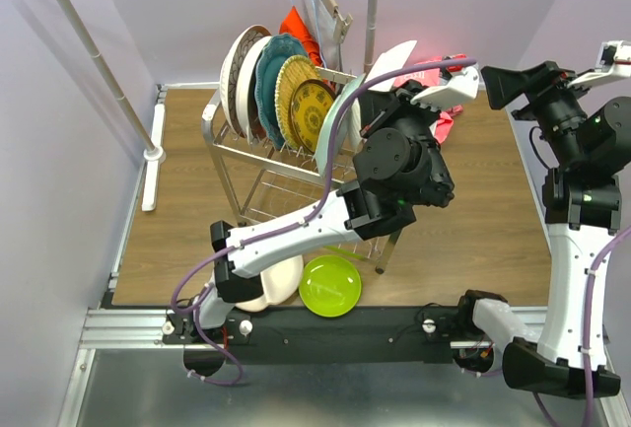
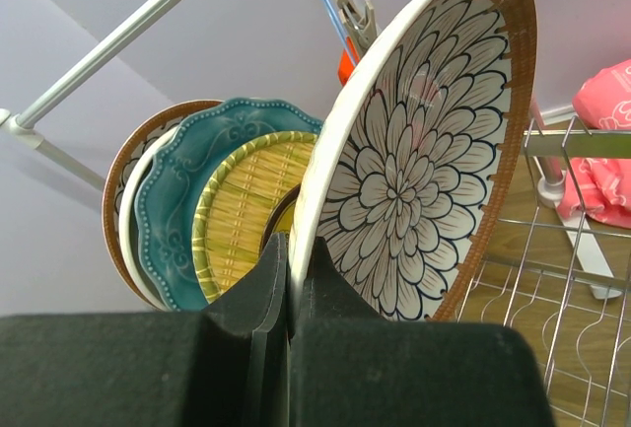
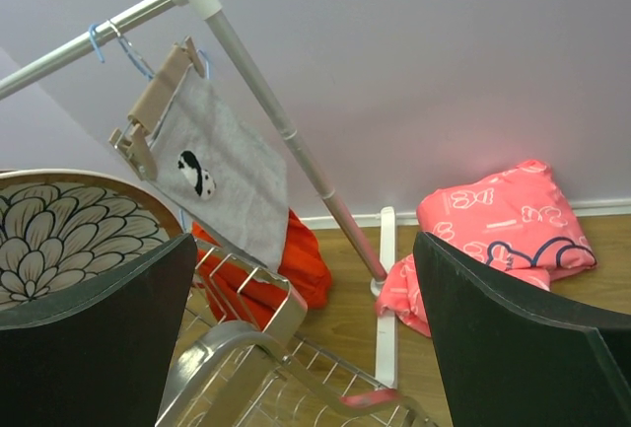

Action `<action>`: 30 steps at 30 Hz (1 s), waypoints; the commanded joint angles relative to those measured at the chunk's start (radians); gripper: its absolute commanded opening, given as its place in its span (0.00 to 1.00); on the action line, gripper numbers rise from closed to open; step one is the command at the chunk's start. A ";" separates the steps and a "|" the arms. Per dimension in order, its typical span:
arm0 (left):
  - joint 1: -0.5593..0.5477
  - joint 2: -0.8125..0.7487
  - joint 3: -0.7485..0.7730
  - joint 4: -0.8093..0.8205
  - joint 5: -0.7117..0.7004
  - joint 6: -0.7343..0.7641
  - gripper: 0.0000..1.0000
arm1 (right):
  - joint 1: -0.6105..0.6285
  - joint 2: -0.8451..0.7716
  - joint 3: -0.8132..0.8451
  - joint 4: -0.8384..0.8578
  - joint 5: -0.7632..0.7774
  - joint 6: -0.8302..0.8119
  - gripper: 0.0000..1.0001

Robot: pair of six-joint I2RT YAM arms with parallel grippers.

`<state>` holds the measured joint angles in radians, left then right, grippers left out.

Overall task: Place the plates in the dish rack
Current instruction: Insert the plate into the dish rack

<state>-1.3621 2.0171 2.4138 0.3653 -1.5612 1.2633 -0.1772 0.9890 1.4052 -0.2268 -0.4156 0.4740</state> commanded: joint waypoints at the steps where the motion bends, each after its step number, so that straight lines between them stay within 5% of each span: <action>1: -0.026 -0.066 0.045 0.069 -0.005 -0.007 0.00 | 0.018 -0.013 0.003 0.038 -0.064 0.011 1.00; 6: -0.042 -0.089 0.037 0.099 -0.011 0.001 0.00 | 0.022 0.037 -0.015 0.125 -0.259 0.081 0.93; 13: -0.049 -0.118 0.025 0.098 -0.014 -0.001 0.00 | 0.035 0.201 0.057 0.161 -0.474 0.152 0.63; 16: -0.051 -0.118 0.044 0.100 -0.014 0.002 0.00 | 0.060 0.237 0.090 0.161 -0.528 0.147 0.59; 30: -0.066 -0.129 0.044 0.129 -0.022 0.010 0.00 | 0.242 0.349 0.192 0.159 -0.517 0.064 0.73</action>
<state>-1.4227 1.9484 2.4149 0.4210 -1.5620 1.2690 0.0212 1.2972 1.5520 -0.0784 -0.9073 0.5739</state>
